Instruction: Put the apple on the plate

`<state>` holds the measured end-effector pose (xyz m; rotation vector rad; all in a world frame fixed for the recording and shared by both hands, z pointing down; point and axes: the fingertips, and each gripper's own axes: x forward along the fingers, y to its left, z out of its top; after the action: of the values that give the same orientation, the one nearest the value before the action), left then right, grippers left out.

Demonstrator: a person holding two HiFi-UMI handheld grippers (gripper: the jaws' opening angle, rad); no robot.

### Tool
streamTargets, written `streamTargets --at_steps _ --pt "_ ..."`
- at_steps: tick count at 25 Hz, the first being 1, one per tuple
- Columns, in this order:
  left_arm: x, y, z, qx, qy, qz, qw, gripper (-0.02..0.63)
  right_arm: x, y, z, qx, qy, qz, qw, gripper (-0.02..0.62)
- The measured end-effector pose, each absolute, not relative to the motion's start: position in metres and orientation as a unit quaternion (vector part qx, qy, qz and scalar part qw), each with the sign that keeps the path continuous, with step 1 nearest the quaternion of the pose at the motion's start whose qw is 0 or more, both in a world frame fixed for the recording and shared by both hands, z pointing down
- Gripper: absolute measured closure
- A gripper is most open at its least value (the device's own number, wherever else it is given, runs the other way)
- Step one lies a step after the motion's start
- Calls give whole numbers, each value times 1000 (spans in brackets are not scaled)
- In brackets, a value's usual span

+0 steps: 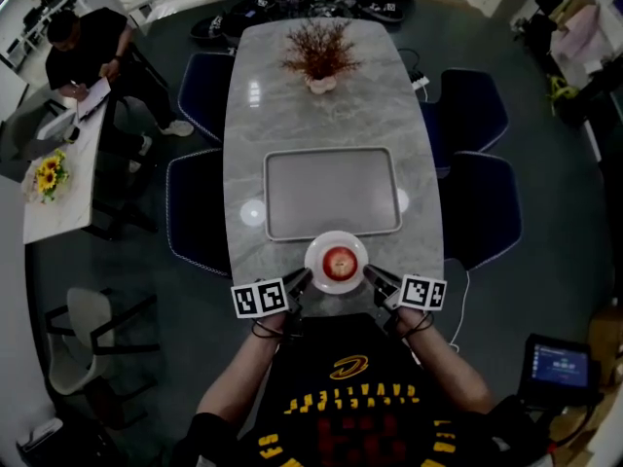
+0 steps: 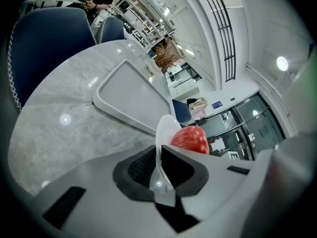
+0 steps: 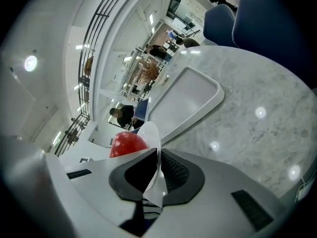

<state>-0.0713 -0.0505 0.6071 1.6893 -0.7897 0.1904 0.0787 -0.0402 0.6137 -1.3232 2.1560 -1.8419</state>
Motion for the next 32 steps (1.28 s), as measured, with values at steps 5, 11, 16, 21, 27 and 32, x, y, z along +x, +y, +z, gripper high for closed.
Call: streamTargets --at_steps 5,11,16,21,27,32 --pt "-79 -60 587 733 -325 54 595 569 69 -50 589 -419 691 -588 39 563" --pt "-79 -78 567 742 -311 28 593 572 70 -66 568 -417 697 -580 64 563" --pt "-77 -95 556 744 -306 11 594 574 68 -82 550 -401 701 -582 90 565" --pt "-76 -111 541 745 -301 -4 595 575 74 -100 541 -400 708 -575 90 566" --pt "-74 -137 533 748 -306 -14 589 575 81 -121 545 -412 680 -601 85 566" --pt "-66 -163 528 745 -307 -21 592 575 83 -159 526 -380 727 -565 90 566"
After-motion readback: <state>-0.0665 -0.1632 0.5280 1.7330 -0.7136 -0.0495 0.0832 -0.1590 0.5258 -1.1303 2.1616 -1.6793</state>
